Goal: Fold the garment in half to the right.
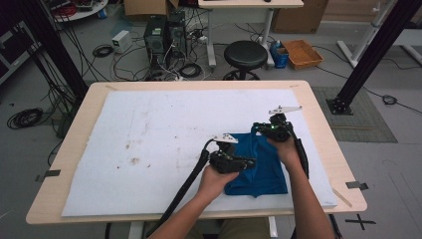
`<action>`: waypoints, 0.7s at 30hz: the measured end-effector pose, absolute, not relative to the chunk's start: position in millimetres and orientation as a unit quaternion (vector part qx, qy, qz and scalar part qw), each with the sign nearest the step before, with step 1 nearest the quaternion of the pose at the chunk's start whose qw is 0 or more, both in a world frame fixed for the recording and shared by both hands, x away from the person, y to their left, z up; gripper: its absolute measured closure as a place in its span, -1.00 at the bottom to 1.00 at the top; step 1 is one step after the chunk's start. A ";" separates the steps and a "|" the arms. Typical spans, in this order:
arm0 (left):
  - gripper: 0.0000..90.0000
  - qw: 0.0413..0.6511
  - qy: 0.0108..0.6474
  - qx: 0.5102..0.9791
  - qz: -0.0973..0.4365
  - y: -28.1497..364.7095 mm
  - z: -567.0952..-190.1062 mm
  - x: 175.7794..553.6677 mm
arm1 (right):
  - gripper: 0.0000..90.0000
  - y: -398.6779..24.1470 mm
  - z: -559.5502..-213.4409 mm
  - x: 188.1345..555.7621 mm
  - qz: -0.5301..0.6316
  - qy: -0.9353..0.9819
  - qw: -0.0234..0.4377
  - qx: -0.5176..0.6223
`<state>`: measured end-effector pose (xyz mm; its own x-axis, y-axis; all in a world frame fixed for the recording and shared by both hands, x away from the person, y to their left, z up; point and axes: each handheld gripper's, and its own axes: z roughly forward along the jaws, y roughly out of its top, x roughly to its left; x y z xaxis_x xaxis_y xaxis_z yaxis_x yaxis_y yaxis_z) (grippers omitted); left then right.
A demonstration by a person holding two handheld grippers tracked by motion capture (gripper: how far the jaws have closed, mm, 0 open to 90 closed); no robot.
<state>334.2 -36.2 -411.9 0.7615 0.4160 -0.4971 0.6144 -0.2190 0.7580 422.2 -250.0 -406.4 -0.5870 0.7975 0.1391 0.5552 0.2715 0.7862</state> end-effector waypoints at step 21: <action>-0.17 0.568 0.319 0.758 0.021 -10.5 -403.3 348.5 | 0.25 -304.6 -416.9 390.4 0.414 0.737 0.204 0.494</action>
